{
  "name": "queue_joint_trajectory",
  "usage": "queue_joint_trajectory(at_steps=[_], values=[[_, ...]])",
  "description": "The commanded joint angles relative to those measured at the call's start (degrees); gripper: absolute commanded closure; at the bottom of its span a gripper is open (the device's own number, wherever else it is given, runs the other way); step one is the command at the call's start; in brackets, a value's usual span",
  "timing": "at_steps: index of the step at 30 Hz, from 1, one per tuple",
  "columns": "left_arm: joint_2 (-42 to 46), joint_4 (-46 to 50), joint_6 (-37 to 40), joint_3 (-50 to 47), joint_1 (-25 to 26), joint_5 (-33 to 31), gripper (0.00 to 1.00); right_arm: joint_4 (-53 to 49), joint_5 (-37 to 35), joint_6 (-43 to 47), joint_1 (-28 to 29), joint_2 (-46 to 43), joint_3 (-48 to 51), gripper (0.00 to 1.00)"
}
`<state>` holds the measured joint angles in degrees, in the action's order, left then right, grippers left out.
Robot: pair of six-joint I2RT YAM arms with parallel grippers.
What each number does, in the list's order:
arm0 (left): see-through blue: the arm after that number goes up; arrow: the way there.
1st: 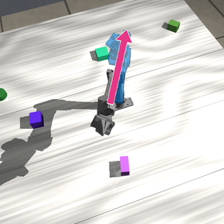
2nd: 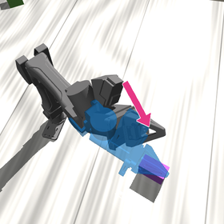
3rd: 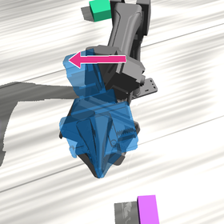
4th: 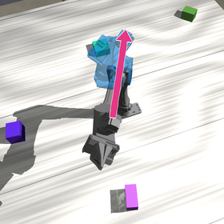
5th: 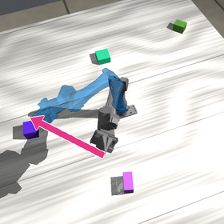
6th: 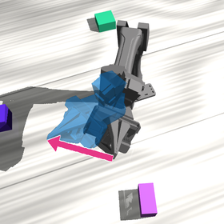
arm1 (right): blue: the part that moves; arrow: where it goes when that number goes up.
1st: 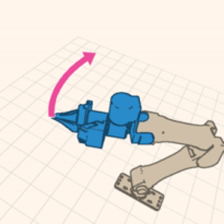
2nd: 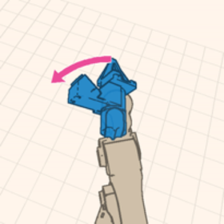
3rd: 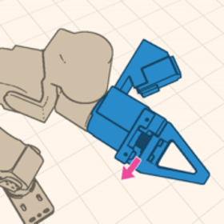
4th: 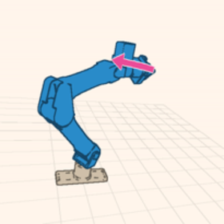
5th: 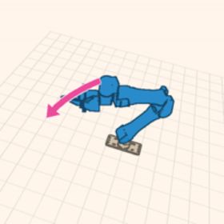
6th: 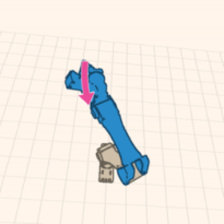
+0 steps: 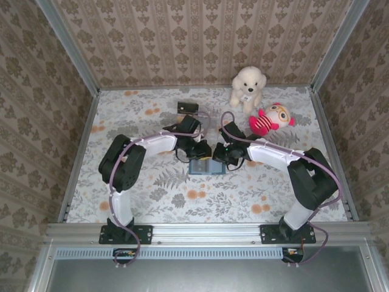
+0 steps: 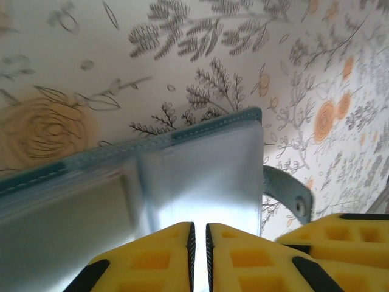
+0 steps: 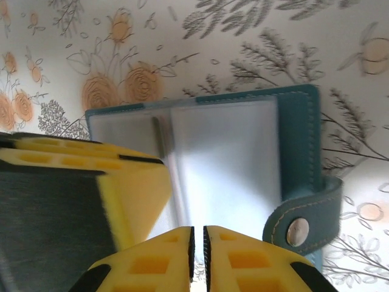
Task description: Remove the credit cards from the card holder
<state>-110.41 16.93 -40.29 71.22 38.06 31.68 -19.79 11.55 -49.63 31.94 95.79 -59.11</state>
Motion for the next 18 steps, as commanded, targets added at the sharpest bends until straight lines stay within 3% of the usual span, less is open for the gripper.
queue_joint_trajectory(at_steps=[1,8,18], values=[[5.49,2.92,-0.06,-2.42,-2.65,-0.99,0.8,-3.12,1.11,1.15,0.31,1.95,-2.1,0.86],[8.9,8.36,-0.85,-5.89,-3.92,-5.75,0.61,-4.63,1.11,2.56,0.74,4.91,-3.46,0.84],[6.23,9.07,-1.01,-5.94,-2.58,-6.11,0.6,-5.63,1.15,3.66,1.64,7.71,-4.84,0.84]])
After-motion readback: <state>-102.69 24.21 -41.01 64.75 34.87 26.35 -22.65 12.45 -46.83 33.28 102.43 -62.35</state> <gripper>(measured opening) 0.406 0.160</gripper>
